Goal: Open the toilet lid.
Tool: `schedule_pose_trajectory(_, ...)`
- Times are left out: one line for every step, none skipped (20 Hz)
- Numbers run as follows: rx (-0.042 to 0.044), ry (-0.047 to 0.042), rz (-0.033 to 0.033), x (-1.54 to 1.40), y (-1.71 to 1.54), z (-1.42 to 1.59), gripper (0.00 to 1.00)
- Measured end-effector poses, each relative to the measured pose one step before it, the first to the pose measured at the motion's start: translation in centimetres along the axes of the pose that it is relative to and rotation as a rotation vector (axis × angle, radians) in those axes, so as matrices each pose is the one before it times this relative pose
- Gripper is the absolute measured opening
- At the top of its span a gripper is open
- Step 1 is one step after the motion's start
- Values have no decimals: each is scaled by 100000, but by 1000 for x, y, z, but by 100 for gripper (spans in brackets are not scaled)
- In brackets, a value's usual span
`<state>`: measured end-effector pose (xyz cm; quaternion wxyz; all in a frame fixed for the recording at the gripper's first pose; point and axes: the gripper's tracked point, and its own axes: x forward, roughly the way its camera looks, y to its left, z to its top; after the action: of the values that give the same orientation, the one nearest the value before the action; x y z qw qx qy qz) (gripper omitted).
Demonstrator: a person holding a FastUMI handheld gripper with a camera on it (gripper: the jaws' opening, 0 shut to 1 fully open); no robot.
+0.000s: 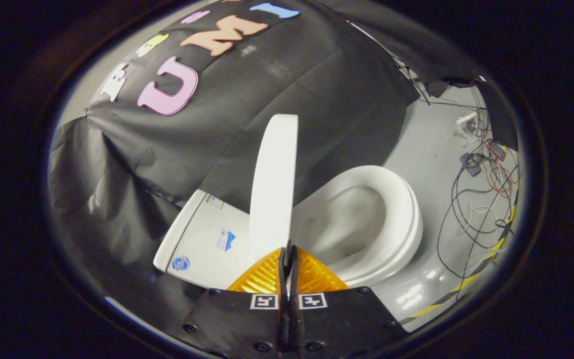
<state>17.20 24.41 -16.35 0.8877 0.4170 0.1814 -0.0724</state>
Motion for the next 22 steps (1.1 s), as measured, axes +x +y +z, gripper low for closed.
schedule_pose_trajectory(-1100,45,253,-66,50,47,1)
schedule_pose_trajectory(-1108,161,201,-51,198,96,1)
schedule_pose_trajectory(-311,-41,106,-81,526,51,1)
schedule_pose_trajectory(-211,-149,6,145,435,177,1)
schedule_pose_trajectory(167,-385,-71,93,318,83,1)
schedule_pose_trajectory(-89,125,17,58,17,-17,1)
schedule_pose_trajectory(-314,-141,25,-104,111,-5,1)
schedule_pose_trajectory(-867,430,-40,38,151,20,1)
schedule_pose_trajectory(-634,-60,129,-41,267,4,1)
schedule_pose_trajectory(-754,227,461,73,393,142,1)
schedule_pose_trajectory(-1316,-143,402,-99,519,18,0)
schedule_pose_trajectory(-2004,194,-45,12,435,146,1)
schedule_pose_trajectory(-1670,21,-161,9,345,27,1)
schedule_pose_trajectory(-1423,326,-187,47,362,151,1)
schedule_pose_trajectory(-1153,-32,-80,-102,255,46,1)
schedule_pose_trajectory(-844,245,-302,-46,186,108,1)
schedule_pose_trajectory(-941,129,-284,82,150,31,1)
schedule_pose_trajectory(-863,90,-294,-31,130,-21,1)
schedule_pose_trajectory(-54,-93,30,-68,167,167,1)
schedule_pose_trajectory(-11,-104,119,80,243,36,1)
schedule_pose_trajectory(-259,-374,-215,10,133,36,0)
schedule_pose_trajectory(-106,82,-75,-24,229,-63,1)
